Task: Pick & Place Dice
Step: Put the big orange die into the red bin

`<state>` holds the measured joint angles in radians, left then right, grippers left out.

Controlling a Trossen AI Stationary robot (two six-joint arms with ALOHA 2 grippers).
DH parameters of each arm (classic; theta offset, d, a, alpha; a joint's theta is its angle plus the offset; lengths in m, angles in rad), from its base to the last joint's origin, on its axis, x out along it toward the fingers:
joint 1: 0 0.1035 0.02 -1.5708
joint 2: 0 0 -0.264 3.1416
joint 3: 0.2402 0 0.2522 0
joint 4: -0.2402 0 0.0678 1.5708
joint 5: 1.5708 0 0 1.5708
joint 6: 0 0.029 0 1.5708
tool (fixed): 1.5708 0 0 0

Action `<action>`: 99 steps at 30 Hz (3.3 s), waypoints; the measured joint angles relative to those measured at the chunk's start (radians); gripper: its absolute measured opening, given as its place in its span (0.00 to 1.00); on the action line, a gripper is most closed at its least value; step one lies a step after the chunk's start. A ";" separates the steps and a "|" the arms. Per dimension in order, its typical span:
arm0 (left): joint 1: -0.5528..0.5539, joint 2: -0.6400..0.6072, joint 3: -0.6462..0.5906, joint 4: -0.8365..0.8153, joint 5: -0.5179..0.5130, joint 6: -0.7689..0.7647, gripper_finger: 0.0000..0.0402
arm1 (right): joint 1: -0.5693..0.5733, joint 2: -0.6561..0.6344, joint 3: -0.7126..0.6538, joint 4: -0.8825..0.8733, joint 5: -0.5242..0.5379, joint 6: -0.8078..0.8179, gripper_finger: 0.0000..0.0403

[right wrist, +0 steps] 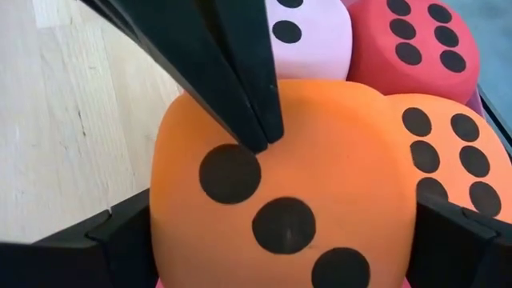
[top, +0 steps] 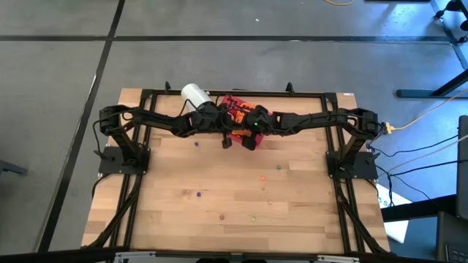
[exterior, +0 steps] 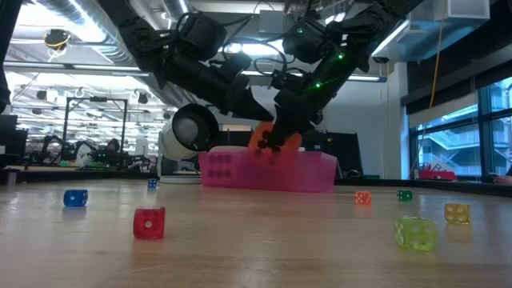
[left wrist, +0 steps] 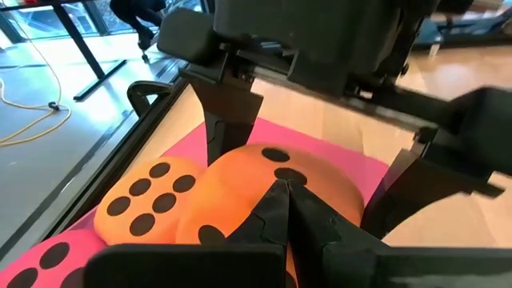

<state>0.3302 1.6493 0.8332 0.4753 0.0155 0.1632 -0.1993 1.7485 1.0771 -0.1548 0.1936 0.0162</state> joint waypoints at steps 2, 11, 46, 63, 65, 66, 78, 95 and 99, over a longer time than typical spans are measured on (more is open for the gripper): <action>0.000 0.000 -0.001 -0.005 -0.008 0.013 0.00 | 0.000 0.000 0.000 -0.002 0.000 -0.002 0.96; -0.002 0.002 -0.002 0.022 -0.011 0.016 0.00 | 0.000 0.000 0.000 -0.016 -0.003 0.003 0.96; -0.015 -0.085 -0.004 0.007 0.037 0.013 0.00 | -0.002 -0.003 0.004 0.034 0.016 -0.050 0.98; -0.011 -0.085 -0.003 -0.016 0.033 0.015 0.00 | -0.002 -0.002 0.002 0.042 0.005 -0.060 0.99; -0.011 -0.086 -0.003 -0.014 0.033 0.015 0.00 | -0.002 -0.002 0.002 0.058 0.006 -0.060 0.99; -0.011 -0.086 -0.003 -0.010 0.033 0.015 0.00 | -0.002 -0.002 0.002 0.064 0.008 -0.060 0.99; -0.011 0.012 0.016 0.048 -0.009 0.005 0.00 | -0.005 0.001 0.000 0.051 0.013 -0.040 0.99; -0.007 0.019 0.021 0.049 -0.048 0.006 0.00 | -0.009 0.000 0.000 0.041 -0.070 -0.020 0.99; -0.007 0.019 0.021 0.060 -0.006 0.005 0.00 | -0.014 0.000 0.001 0.072 -0.071 -0.018 0.99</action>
<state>0.3233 1.6680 0.8539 0.5348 0.0098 0.1679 -0.2129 1.7481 1.0782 -0.0832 0.1224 -0.0015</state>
